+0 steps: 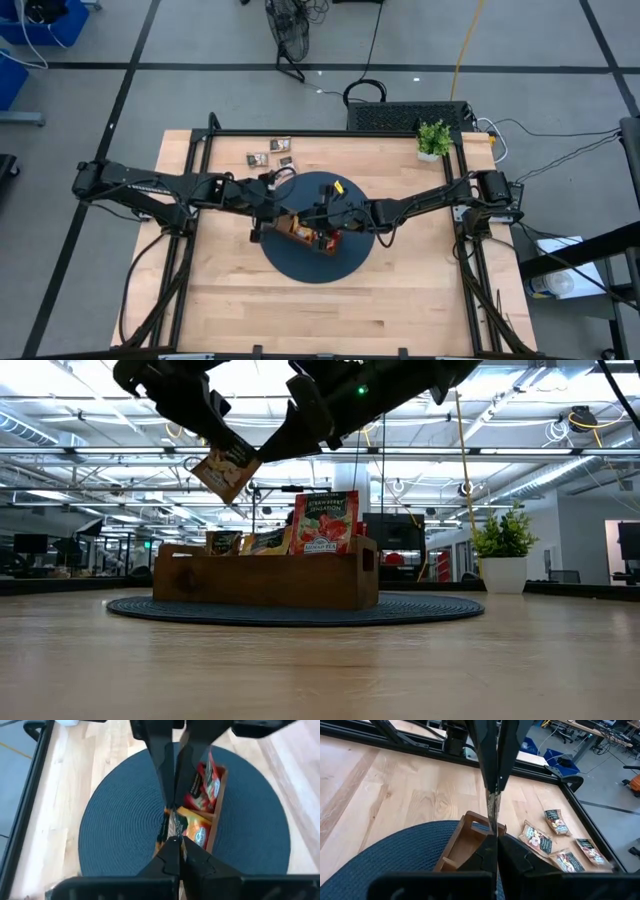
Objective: Pick & Place Tea
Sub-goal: Put the brown tea bag into the left section of the wooden organizer
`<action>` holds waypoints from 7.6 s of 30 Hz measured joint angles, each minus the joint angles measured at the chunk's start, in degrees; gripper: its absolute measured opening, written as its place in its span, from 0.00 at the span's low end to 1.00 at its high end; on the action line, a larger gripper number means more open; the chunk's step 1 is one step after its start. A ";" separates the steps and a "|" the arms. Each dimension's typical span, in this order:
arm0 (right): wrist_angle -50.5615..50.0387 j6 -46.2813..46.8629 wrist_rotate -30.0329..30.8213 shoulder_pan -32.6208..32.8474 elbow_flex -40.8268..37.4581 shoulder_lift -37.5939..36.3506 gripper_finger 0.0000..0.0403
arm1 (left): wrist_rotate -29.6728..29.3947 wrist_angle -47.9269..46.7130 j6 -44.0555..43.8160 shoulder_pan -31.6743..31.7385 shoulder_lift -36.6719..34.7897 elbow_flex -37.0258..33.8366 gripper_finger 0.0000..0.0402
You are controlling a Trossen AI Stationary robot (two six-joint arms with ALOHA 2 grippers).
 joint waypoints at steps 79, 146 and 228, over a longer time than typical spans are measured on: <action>10.74 4.46 0.17 0.00 -3.70 0.00 0.00 | 26.87 80.55 12.13 22.19 9.42 -46.82 0.04; 36.14 -1.66 0.15 -1.15 -22.79 -0.07 0.00 | -10.47 2.56 1.73 39.15 7.84 -12.14 0.60; 31.37 20.29 -33.85 -18.19 -15.24 -1.73 0.01 | -76.85 6.41 56.66 -19.49 13.42 -12.01 0.00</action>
